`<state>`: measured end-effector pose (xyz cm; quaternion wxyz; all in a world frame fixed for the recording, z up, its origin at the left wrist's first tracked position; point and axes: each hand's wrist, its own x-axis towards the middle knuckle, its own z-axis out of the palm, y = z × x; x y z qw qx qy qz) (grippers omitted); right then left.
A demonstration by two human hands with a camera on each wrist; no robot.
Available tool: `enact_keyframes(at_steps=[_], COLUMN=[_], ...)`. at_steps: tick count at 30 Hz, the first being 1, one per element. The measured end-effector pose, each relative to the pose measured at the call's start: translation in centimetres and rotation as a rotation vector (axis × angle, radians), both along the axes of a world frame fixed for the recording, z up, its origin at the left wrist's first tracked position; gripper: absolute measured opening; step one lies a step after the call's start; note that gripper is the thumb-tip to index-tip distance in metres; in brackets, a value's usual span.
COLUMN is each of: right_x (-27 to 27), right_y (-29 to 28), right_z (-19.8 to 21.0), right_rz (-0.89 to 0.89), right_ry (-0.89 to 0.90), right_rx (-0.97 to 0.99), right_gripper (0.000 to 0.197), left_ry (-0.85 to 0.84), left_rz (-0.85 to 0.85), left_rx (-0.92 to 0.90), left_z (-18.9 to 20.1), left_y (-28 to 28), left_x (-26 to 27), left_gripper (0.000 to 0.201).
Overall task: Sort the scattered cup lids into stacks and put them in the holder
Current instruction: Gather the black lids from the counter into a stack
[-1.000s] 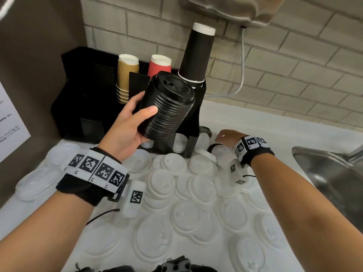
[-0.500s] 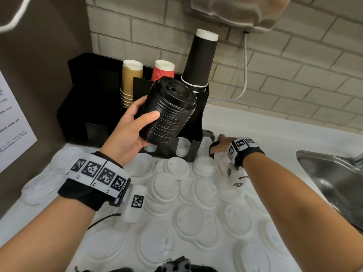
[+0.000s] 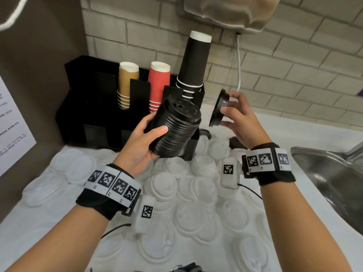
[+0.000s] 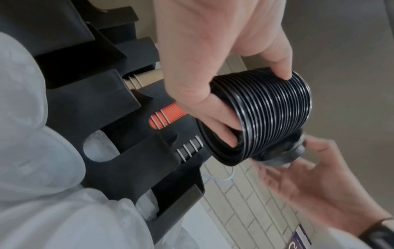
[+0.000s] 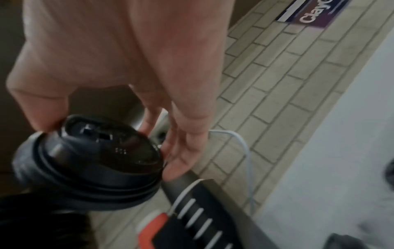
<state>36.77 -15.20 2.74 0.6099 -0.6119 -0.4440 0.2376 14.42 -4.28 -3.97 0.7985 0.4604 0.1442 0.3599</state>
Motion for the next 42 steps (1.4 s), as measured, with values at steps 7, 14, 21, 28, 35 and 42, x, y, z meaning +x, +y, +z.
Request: enact_keyframes(at_steps=[7,14,21,28,35,42], right_x=[-4.8,-5.8,-5.6,-5.8,-3.3,6.0], right_y=[-1.4,-1.0,-0.2,0.3,1.5,7.7], right_z=[3.4,4.7,5.8,5.6,5.4,-1.2], right_rz=[0.164,0.206,0.271,0.271,0.322,-0.222], right_ry=[-0.397,-0.579,-0.701,-0.763,-0.596,0.038], right_rx=[-0.09,-0.198,-0.292,-0.271,-0.176,-0.37], right_gripper=[0.05,0.05,0.049,0.049,0.05,0.017], left_ry=[0.002,0.036,0.051,0.061,0.008,-0.055], left_rz=[-0.048,-0.071,-0.075,-0.069,-0.038,0.052], left_rx=[0.011,0.083,0.114,0.078,0.02,0.012], left_z=[0.0,-0.1,-0.2,-0.6,-0.1,2.5], left_y=[-0.7,-1.0,-0.9,-0.7,0.2,2.9], left_x=[0.4,0.2,0.0,0.3,0.7,0.2], left_gripper=[0.059,0.054,0.049,0.049,0.052,0.067])
